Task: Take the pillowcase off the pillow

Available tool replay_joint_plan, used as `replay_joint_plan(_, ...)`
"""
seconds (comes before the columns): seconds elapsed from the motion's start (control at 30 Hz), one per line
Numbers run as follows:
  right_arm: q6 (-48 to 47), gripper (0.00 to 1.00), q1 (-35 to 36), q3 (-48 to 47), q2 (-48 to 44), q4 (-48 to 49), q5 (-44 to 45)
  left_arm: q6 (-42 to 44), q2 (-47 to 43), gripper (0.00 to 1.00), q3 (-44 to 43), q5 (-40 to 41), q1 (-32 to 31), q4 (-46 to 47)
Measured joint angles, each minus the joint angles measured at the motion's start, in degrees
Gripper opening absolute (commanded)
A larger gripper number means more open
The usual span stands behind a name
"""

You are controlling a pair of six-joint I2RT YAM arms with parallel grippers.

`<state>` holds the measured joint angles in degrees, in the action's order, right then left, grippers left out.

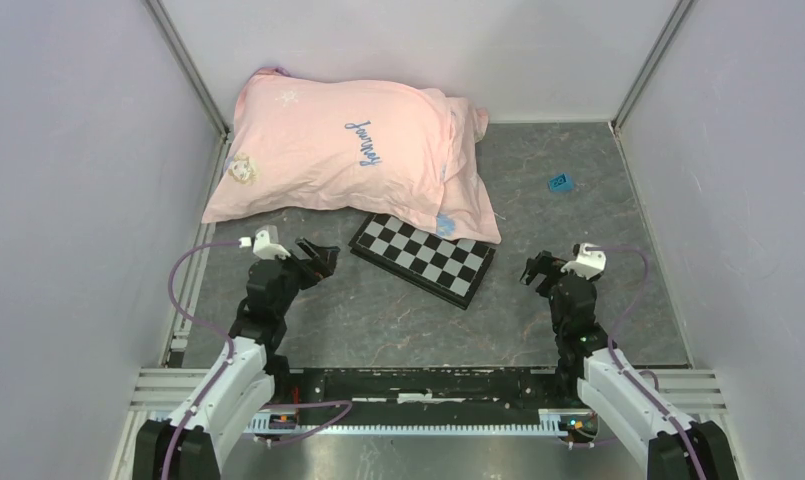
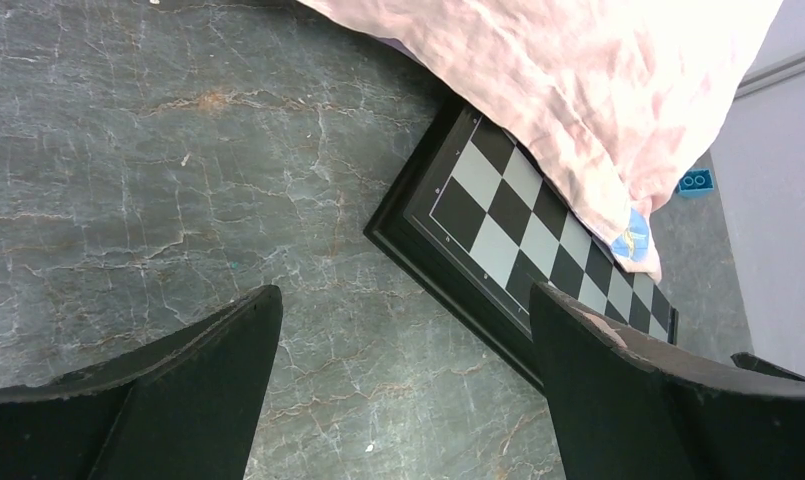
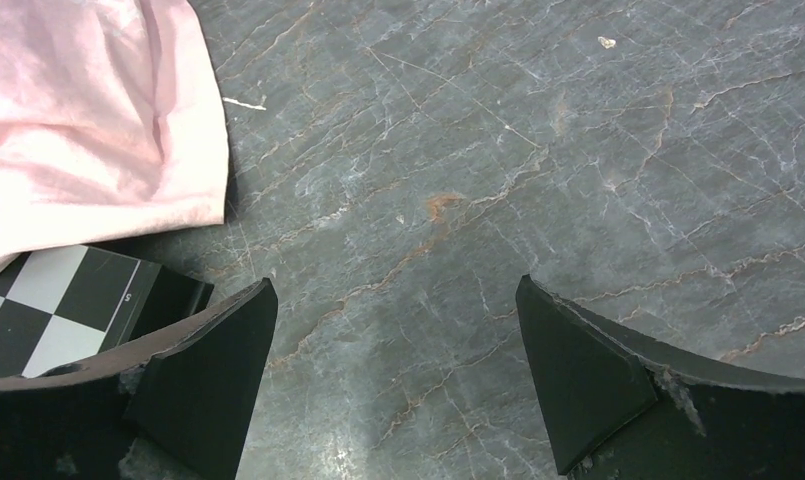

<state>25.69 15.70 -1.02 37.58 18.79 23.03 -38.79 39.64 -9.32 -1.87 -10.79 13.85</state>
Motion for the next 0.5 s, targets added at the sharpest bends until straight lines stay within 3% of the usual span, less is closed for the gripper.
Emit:
replay_joint_plan(0.27,-2.2,0.98,0.0,0.0,3.5,2.0,-2.1,0.0,0.3,1.0,0.0,-1.3,0.0,0.2)
replay_joint_plan(0.5,-6.4,0.98,0.0,-4.3,10.3,1.7,-12.1,0.0,4.2,1.0,0.0,-6.4,0.0,3.9)
